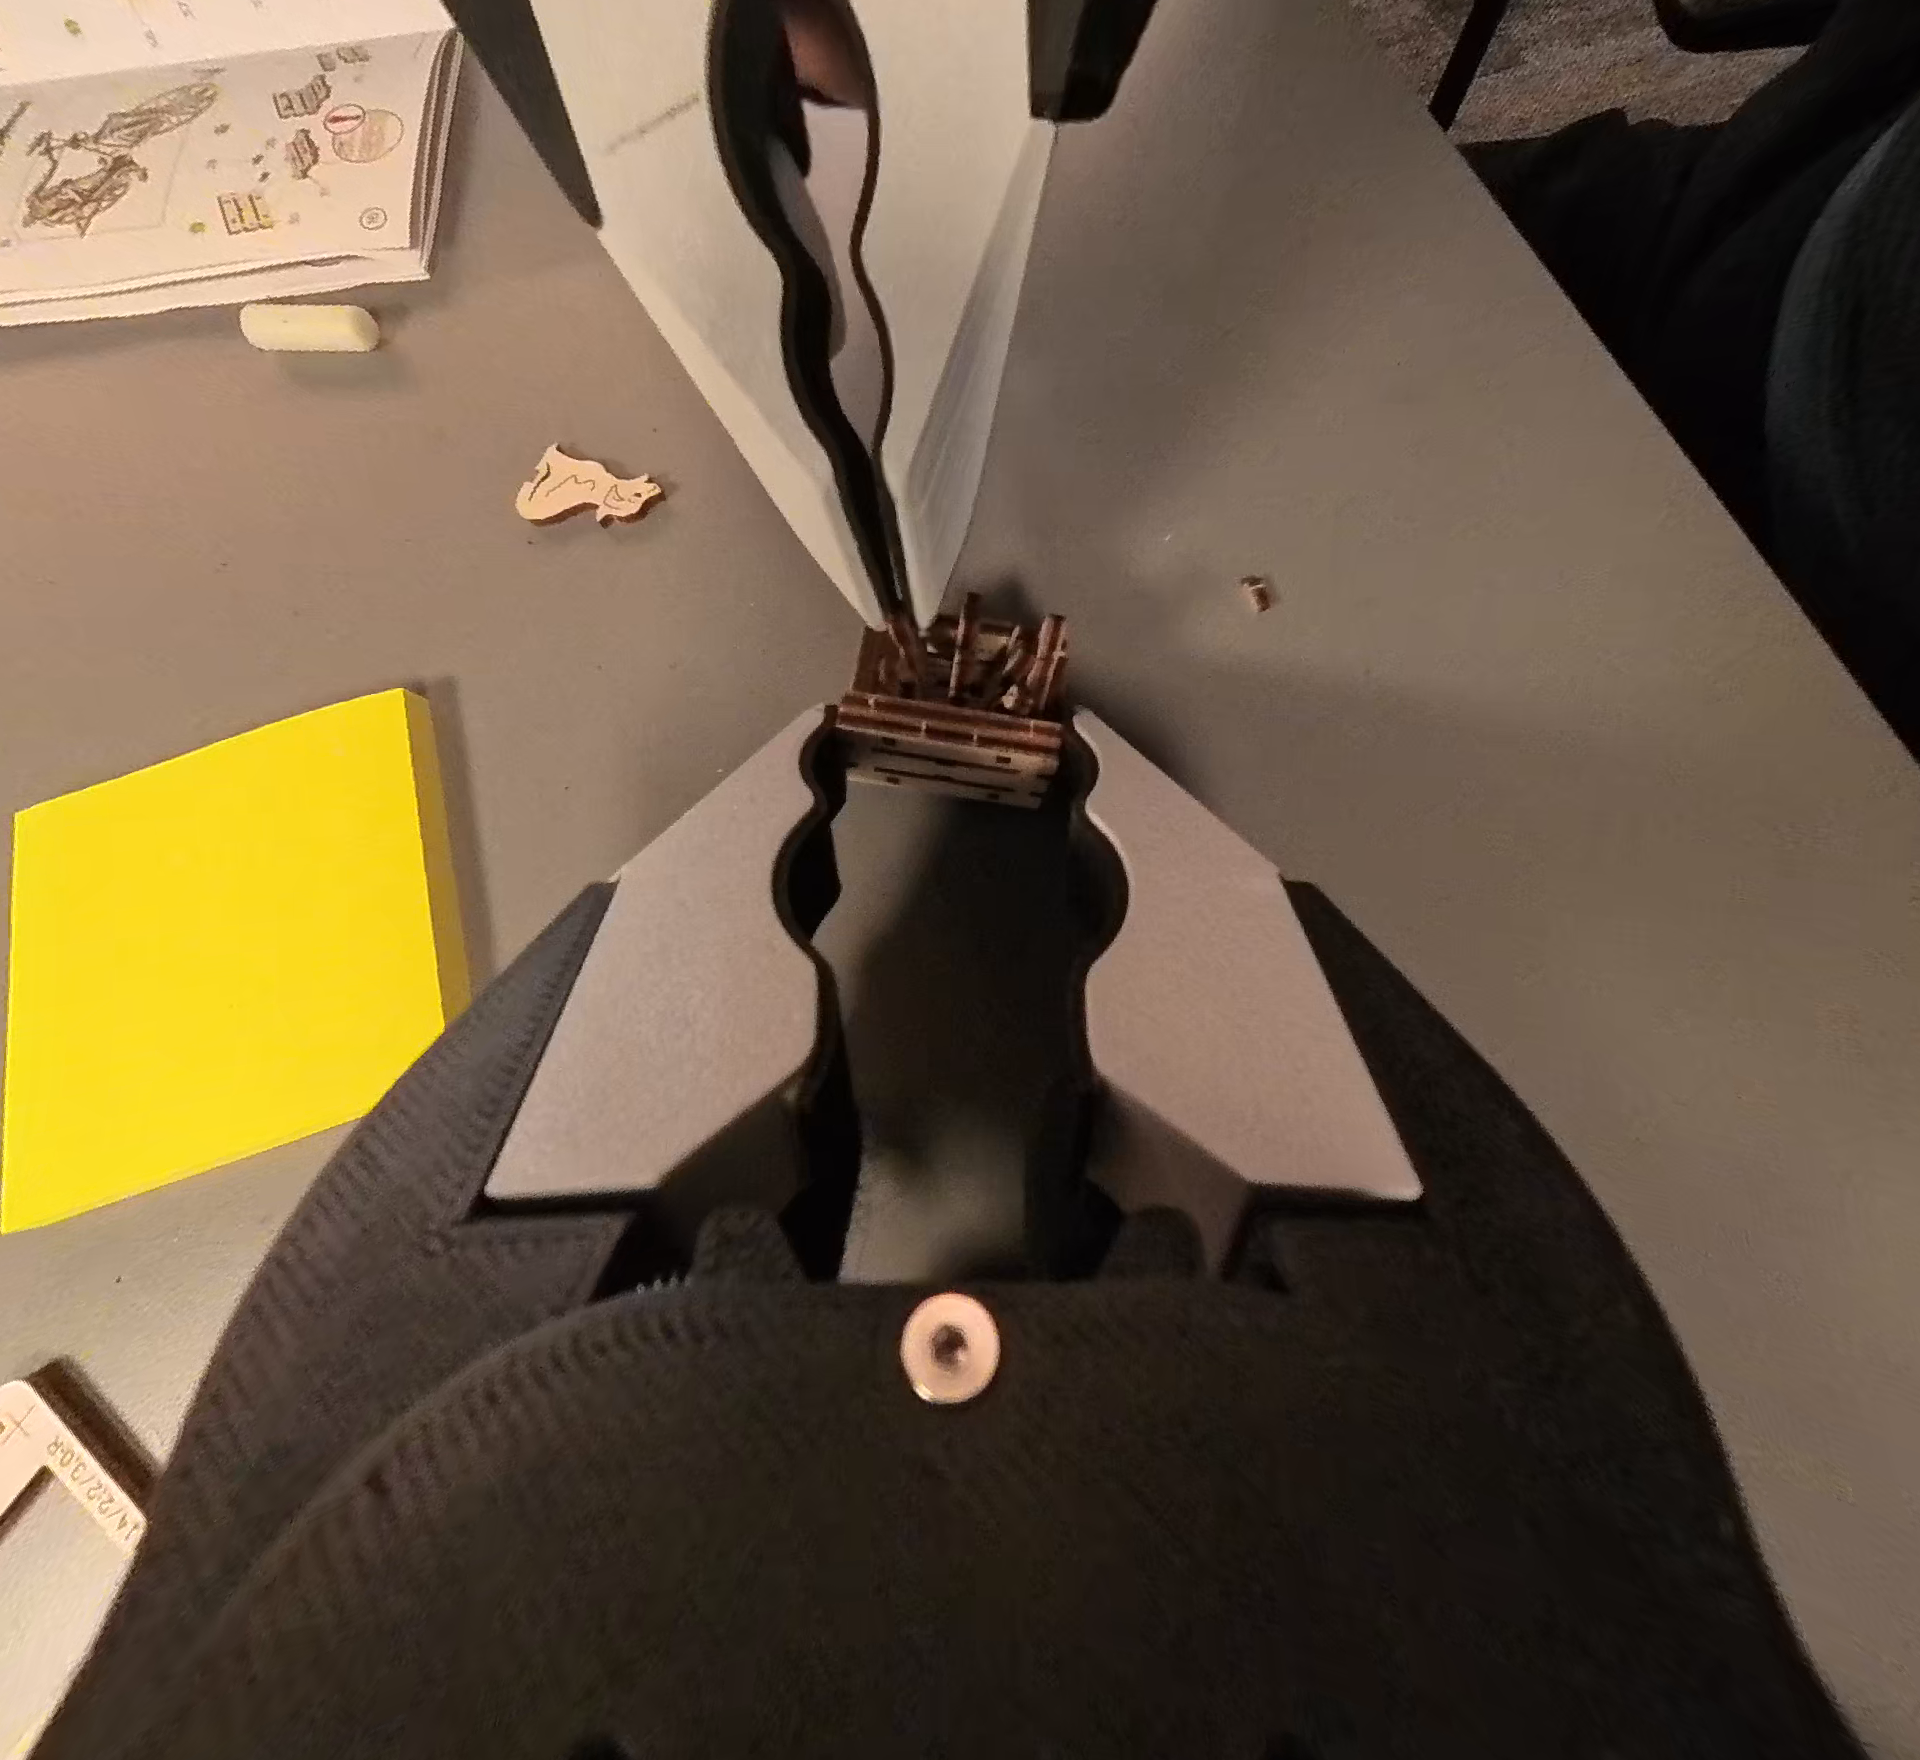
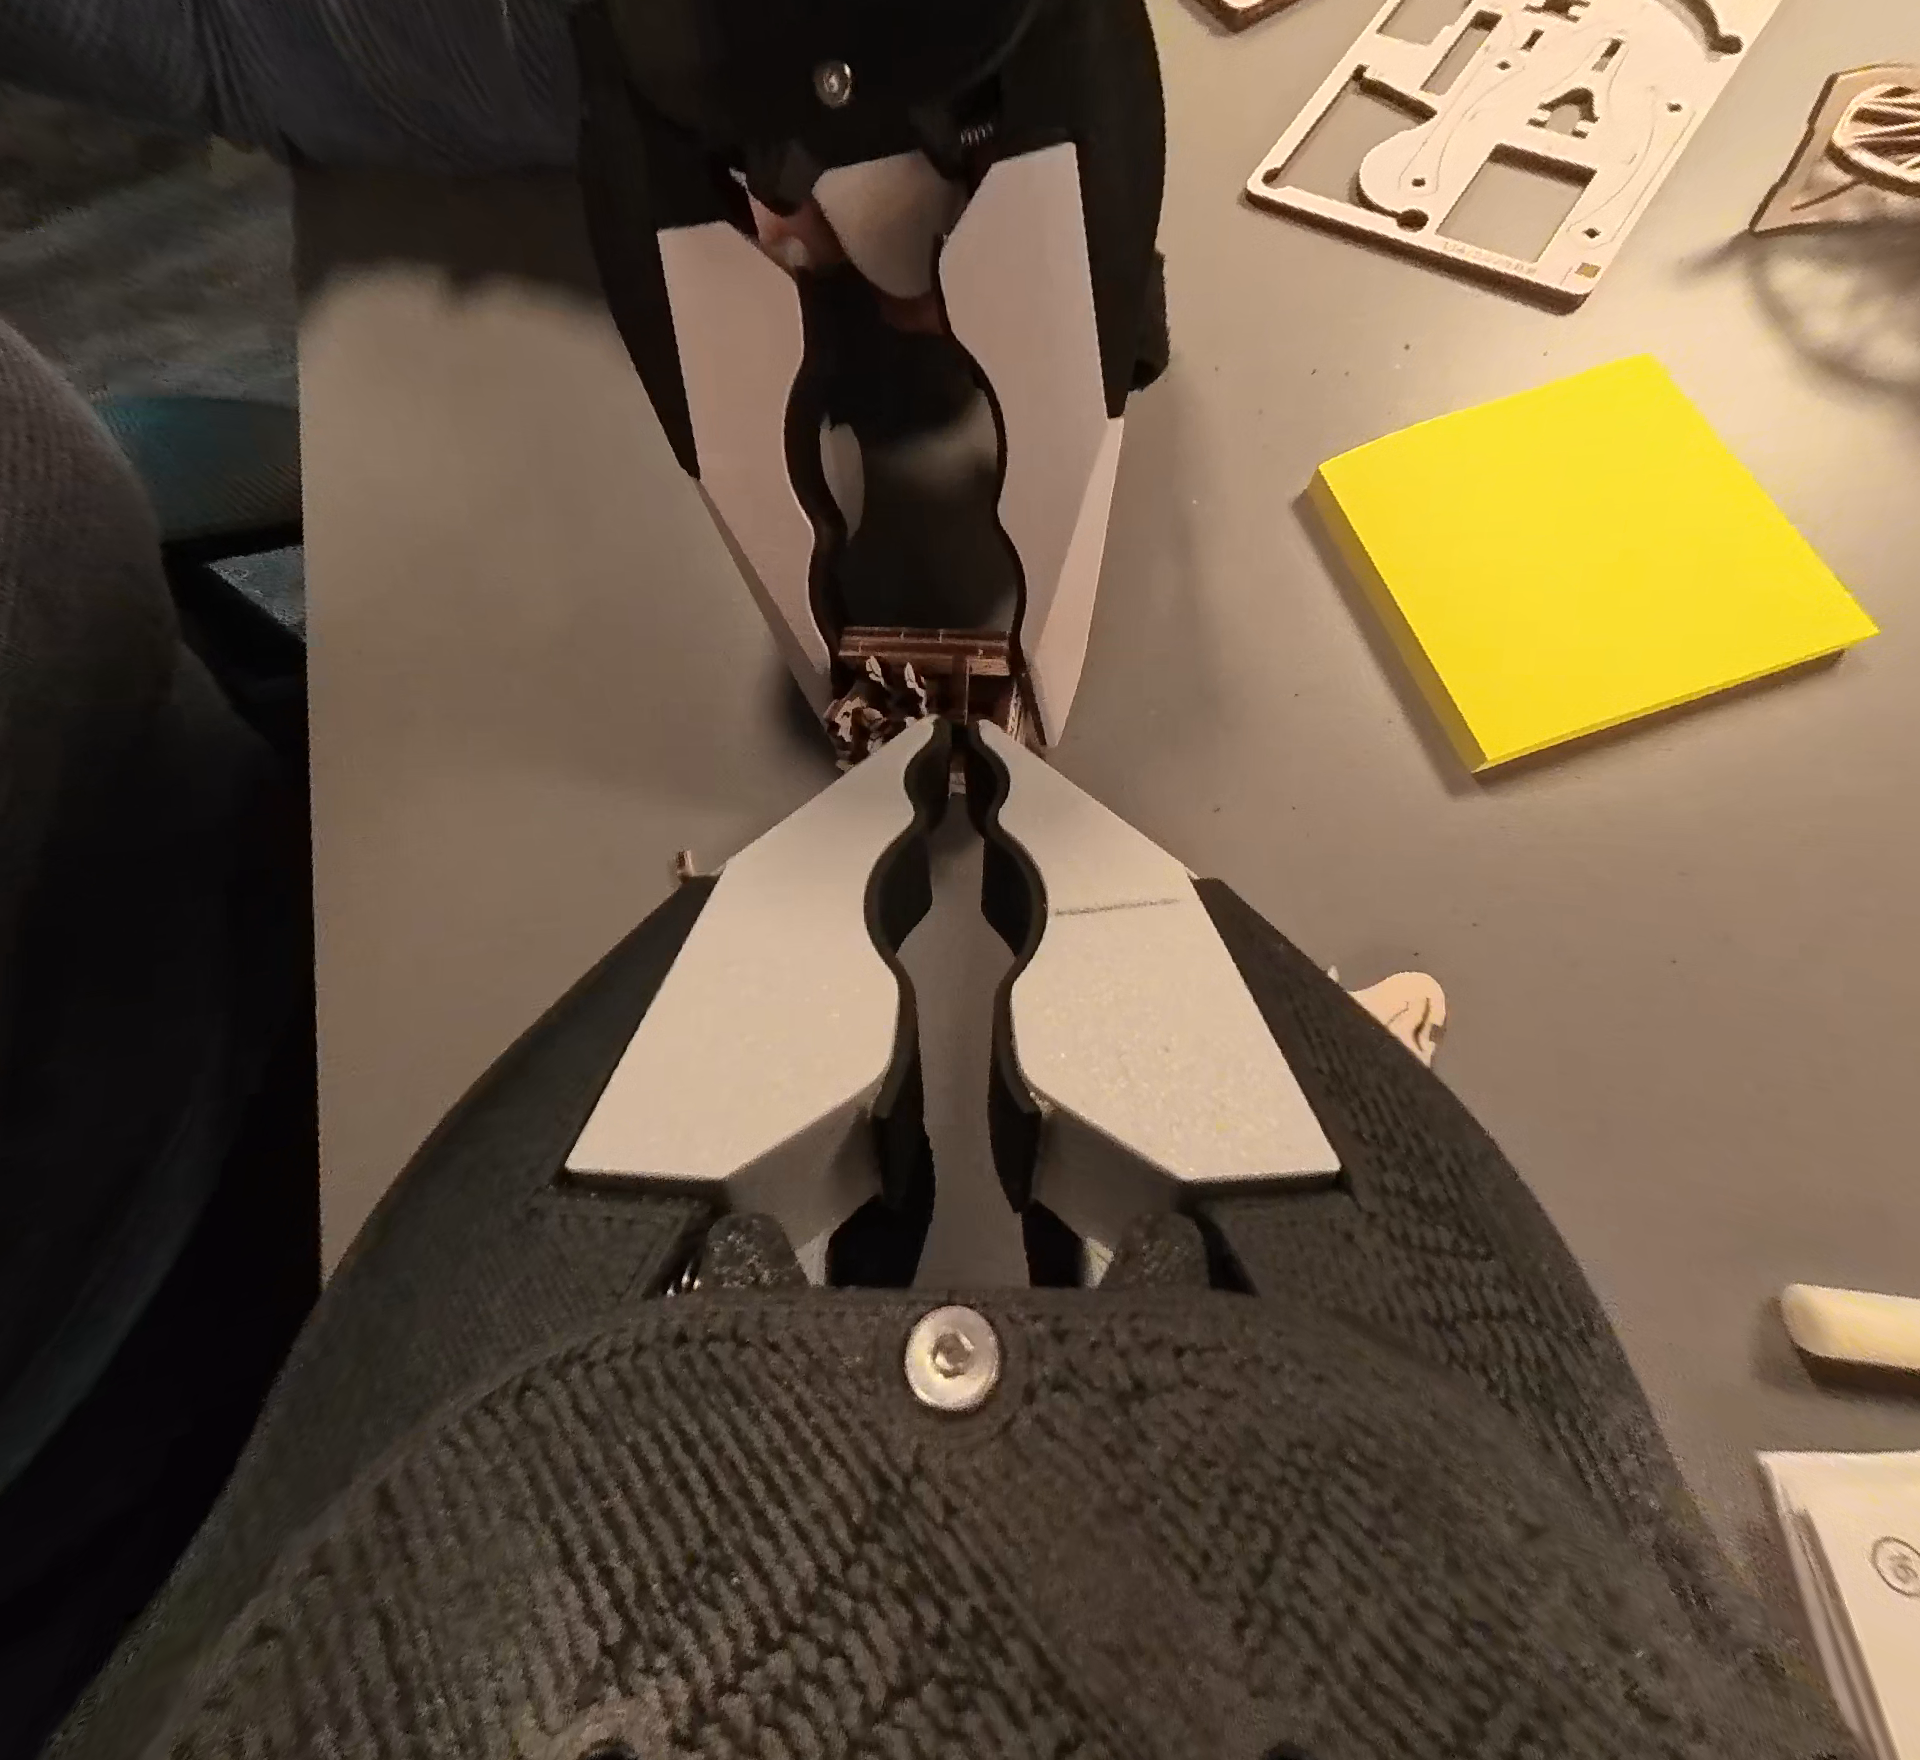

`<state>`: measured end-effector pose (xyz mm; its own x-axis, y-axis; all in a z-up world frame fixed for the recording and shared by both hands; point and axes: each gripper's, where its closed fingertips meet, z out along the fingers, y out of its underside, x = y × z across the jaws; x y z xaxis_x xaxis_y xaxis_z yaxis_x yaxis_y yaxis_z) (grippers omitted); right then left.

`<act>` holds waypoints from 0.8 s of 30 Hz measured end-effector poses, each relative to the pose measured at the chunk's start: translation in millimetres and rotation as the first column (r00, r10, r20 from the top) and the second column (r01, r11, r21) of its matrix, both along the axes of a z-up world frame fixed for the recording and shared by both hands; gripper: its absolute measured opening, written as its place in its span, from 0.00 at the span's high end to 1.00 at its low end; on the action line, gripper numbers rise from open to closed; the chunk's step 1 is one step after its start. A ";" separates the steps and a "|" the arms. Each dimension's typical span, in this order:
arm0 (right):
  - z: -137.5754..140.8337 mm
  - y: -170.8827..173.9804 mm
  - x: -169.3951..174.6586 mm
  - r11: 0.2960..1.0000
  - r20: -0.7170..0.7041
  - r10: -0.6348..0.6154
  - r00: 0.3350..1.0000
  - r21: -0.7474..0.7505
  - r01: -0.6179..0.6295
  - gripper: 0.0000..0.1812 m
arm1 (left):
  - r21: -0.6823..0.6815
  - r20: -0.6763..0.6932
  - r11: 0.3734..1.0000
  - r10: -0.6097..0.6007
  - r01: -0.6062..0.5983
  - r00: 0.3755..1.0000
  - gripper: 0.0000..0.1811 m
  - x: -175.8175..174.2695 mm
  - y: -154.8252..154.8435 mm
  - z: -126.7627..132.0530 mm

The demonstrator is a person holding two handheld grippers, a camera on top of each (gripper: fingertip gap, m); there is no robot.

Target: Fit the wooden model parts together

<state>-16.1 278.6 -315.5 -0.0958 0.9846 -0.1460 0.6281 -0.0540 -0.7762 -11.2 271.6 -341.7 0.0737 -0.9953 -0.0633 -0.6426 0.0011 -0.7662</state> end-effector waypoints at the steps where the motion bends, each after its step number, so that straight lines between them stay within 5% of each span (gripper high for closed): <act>1: -0.3 0.1 -0.2 1.000 -0.006 -0.004 1.000 0.004 0.004 1.00 | 0.000 0.000 1.000 0.000 0.000 1.000 0.78 0.0 -0.1 0.0; 12: -1.7 -1.5 -1.4 0.995 0.023 -0.003 1.000 0.101 0.001 1.00 | -0.017 -0.002 1.000 0.009 -0.009 1.000 0.78 0.2 -0.2 -0.4; 24: -2.0 -1.8 -0.9 0.999 0.019 -0.014 1.000 0.047 0.013 1.00 | -0.027 -0.002 1.000 0.012 -0.012 1.000 0.78 0.1 -0.4 -0.7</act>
<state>-17.0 276.8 -317.5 -0.0800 0.9917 -0.1010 0.6422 -0.0263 -0.7661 -11.1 271.1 -342.3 0.0855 -0.9957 -0.0366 -0.6440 -0.0272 -0.7645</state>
